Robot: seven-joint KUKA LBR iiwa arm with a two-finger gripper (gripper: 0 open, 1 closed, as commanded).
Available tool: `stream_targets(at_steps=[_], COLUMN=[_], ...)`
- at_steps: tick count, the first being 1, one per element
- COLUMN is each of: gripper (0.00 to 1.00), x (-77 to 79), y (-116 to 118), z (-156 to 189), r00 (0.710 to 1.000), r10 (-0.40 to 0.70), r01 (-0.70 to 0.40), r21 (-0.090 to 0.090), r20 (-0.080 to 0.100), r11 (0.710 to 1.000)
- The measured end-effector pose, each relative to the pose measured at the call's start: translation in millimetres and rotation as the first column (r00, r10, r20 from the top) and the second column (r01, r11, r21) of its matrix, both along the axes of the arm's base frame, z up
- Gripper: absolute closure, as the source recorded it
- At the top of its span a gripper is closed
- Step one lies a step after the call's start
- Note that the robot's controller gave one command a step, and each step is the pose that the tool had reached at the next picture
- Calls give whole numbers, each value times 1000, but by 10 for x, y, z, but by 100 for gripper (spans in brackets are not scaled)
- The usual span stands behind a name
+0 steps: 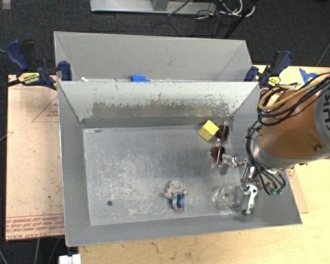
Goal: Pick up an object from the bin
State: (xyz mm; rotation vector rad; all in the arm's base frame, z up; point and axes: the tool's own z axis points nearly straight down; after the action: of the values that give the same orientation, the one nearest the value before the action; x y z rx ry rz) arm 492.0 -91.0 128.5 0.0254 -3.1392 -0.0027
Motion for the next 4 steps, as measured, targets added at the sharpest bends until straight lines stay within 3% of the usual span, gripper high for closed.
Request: stream_targets(at_steps=[1, 2, 3, 4], gripper=[0, 0, 0, 100], x=[-65, 98, 82, 44], y=[179, 574, 783, 1057], z=[-348, -528, -567, -561], r00=[999, 996, 998, 999], r10=[43, 93, 65, -36], r01=[-43, -93, -65, 36], r21=[-2, -2, 1, 0], r20=[7, 5, 5, 3], r11=[999, 996, 998, 999])
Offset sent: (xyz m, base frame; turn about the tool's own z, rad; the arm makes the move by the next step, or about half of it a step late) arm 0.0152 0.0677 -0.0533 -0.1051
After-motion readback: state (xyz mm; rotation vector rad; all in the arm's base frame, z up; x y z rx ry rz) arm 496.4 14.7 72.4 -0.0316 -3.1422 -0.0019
